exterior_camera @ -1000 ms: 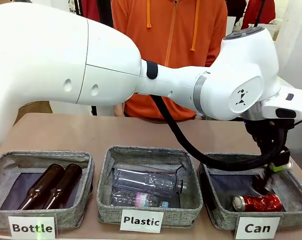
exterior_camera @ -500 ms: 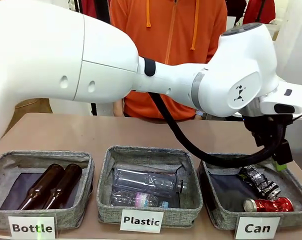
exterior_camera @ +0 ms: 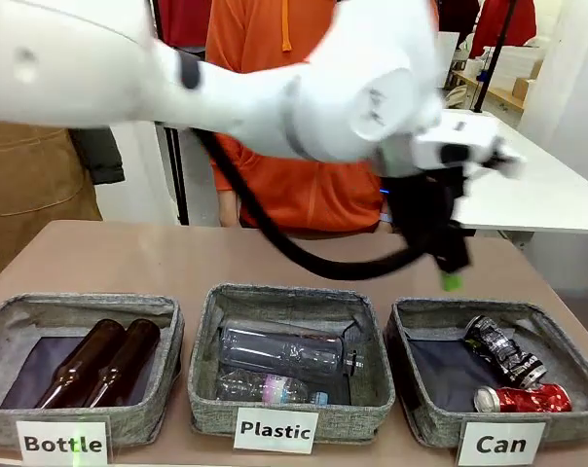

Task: Sort the can waste into the basket.
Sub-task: Pick up the can waste from the table and place it in the right Fabric basket.

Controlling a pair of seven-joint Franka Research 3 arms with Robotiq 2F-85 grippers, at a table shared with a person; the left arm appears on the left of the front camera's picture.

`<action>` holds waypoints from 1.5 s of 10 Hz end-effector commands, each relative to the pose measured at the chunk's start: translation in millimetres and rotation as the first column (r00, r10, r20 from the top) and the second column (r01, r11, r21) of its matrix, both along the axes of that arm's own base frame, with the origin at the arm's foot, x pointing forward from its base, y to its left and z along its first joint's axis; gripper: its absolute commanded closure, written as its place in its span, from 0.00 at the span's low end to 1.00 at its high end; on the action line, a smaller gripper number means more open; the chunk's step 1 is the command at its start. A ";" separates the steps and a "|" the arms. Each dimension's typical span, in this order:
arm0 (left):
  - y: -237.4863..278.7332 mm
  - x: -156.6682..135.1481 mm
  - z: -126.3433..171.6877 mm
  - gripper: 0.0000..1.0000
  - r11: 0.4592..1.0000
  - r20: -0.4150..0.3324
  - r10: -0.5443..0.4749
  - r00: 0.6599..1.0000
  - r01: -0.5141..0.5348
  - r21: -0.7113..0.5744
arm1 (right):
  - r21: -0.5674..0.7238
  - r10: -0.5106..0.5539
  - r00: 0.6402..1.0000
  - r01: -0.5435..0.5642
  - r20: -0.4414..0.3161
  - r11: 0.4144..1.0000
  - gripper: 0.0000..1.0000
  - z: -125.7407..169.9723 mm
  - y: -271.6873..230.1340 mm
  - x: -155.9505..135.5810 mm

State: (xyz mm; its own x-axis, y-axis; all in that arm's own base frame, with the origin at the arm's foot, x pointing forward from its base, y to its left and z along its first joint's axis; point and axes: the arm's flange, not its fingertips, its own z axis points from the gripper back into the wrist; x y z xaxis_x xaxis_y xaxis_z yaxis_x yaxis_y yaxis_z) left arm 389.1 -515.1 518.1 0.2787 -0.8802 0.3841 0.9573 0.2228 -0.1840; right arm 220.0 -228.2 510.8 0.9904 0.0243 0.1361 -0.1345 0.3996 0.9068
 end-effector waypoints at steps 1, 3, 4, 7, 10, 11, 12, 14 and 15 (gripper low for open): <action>122.6 -8.6 5.5 0.00 0.983 -0.130 0.158 0.979 -0.169 -0.077 | -0.036 0.092 0.995 -0.093 -0.033 0.995 0.00 1.6 51.8 51.9; 234.3 -3.5 -0.9 0.00 0.898 -0.265 0.381 0.886 -0.423 -0.123 | -0.049 0.183 0.979 -0.188 -0.088 0.981 0.00 -13.5 118.2 91.8; 290.8 -0.8 -9.9 0.00 0.837 -0.362 0.434 0.825 -0.518 -0.177 | -0.049 0.208 0.972 -0.214 -0.114 0.976 0.00 -28.1 148.0 104.5; 452.3 -1.1 -37.9 0.00 0.606 -0.644 0.545 0.537 -0.783 -0.141 | 0.086 0.204 0.968 -0.193 -0.145 0.977 0.00 -62.5 221.1 120.7; 532.2 -0.8 -68.6 0.00 0.428 -0.916 0.350 0.194 -0.903 -0.028 | 0.211 -0.004 0.994 0.027 -0.109 0.977 0.00 -67.5 252.4 121.4; 540.2 2.1 -74.1 0.00 0.405 -0.959 0.241 0.146 -0.914 -0.038 | 0.237 -0.071 0.992 0.095 -0.108 0.967 0.00 -69.5 251.6 126.1; 545.2 5.6 -76.4 0.00 0.354 -0.983 0.136 0.124 -0.933 -0.069 | 0.253 -0.090 0.987 0.122 -0.134 0.960 0.00 -70.8 247.5 128.7; 554.5 -6.7 -84.1 0.00 0.426 -0.957 0.247 0.153 -0.904 -0.035 | 0.245 -0.026 0.993 0.055 -0.117 0.968 0.00 -72.8 237.7 131.6; 554.5 -6.7 -84.1 0.00 0.426 -0.957 0.247 0.153 -0.904 -0.035 | 0.245 -0.026 0.993 0.055 -0.117 0.968 0.00 -72.8 237.7 131.6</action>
